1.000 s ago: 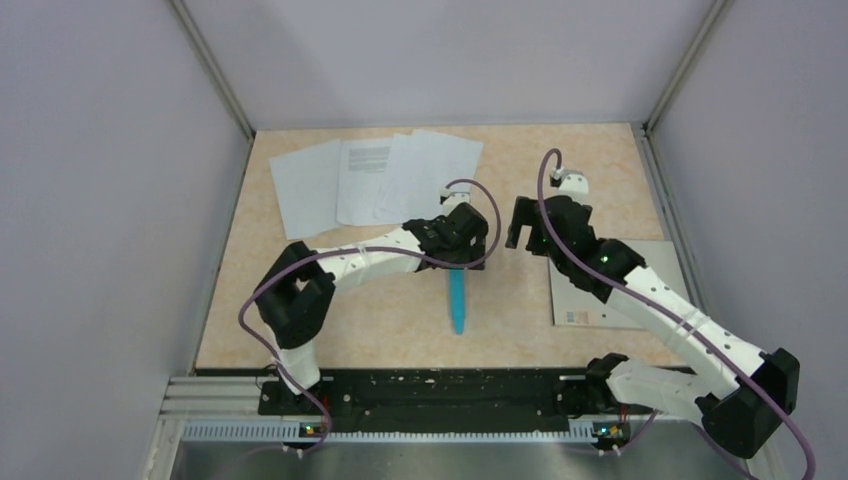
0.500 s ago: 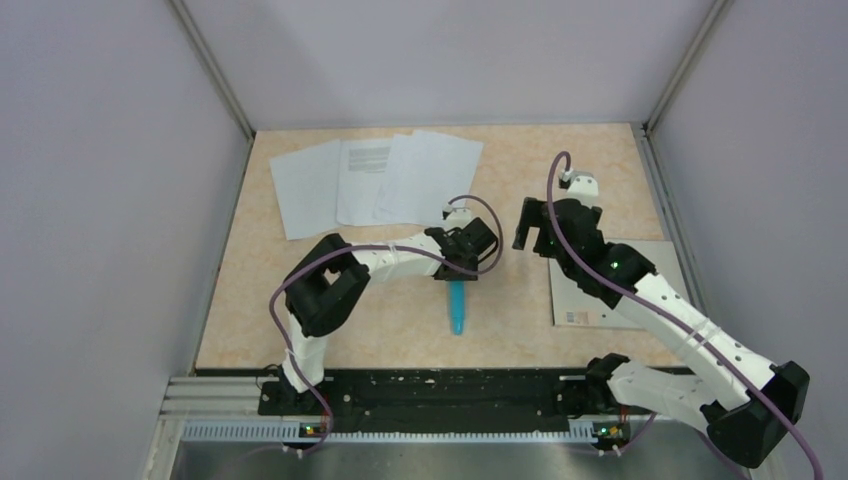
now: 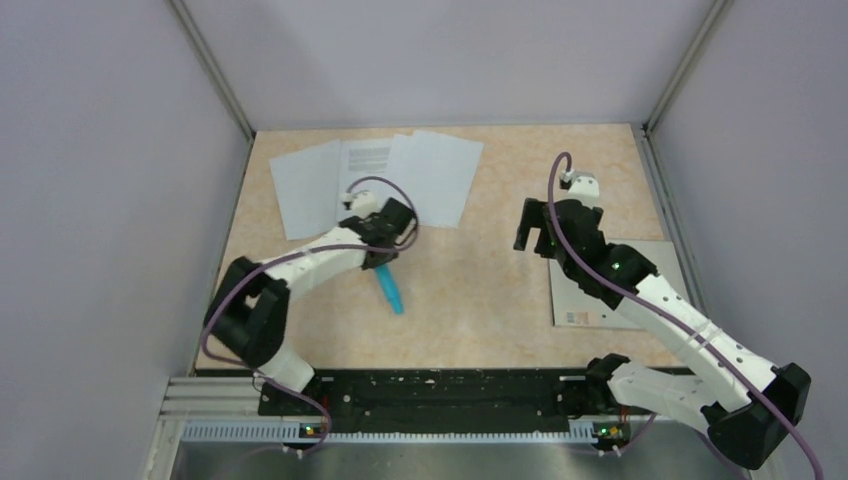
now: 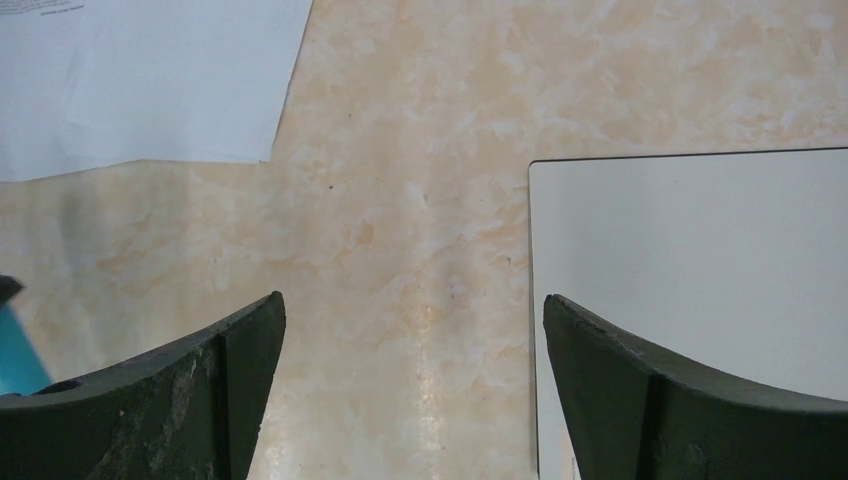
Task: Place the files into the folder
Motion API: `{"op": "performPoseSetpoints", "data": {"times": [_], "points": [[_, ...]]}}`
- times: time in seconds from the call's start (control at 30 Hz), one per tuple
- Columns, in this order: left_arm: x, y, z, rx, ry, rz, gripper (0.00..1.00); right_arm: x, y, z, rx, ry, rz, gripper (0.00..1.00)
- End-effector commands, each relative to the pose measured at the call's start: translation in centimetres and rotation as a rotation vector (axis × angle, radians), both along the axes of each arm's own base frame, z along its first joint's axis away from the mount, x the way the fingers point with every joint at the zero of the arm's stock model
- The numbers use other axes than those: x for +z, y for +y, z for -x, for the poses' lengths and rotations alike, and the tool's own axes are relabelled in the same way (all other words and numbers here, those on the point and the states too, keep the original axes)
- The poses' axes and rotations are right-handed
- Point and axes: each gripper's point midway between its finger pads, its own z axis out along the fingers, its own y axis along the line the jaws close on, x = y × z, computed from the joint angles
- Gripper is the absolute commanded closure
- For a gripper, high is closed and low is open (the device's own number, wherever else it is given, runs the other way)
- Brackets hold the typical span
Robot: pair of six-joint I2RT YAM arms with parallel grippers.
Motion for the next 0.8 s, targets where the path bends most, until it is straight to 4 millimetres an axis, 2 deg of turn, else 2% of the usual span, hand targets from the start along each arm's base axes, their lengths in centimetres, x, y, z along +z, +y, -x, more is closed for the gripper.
{"op": "performPoseSetpoints", "data": {"times": [0.0,0.07,0.13,0.33,0.47,0.6,0.77], "points": [[3.4,10.2,0.3,0.226,-0.093,-0.020,1.00,1.9,0.1,-0.3,0.006,-0.044,-0.020,0.01],[3.3,14.8,0.9,0.337,-0.085,-0.028,1.00,1.8,0.2,-0.4,0.010,-0.040,-0.022,0.01],[3.0,18.2,1.7,0.431,-0.077,-0.007,1.00,1.6,0.5,-0.4,0.020,-0.035,-0.025,0.01],[2.2,26.2,3.0,0.674,-0.076,0.040,1.00,1.2,1.5,-0.7,0.057,-0.022,-0.041,0.01],[1.4,29.2,3.5,0.764,-0.051,0.038,0.99,0.8,2.0,-0.7,0.080,-0.012,-0.041,0.01],[0.2,31.2,3.7,0.818,-0.031,0.064,0.94,0.4,2.4,-0.7,0.100,-0.008,-0.047,0.01],[-1.0,31.9,3.2,0.837,-0.037,0.087,0.88,0.1,3.0,-0.8,0.129,0.005,-0.051,0.01]]}}
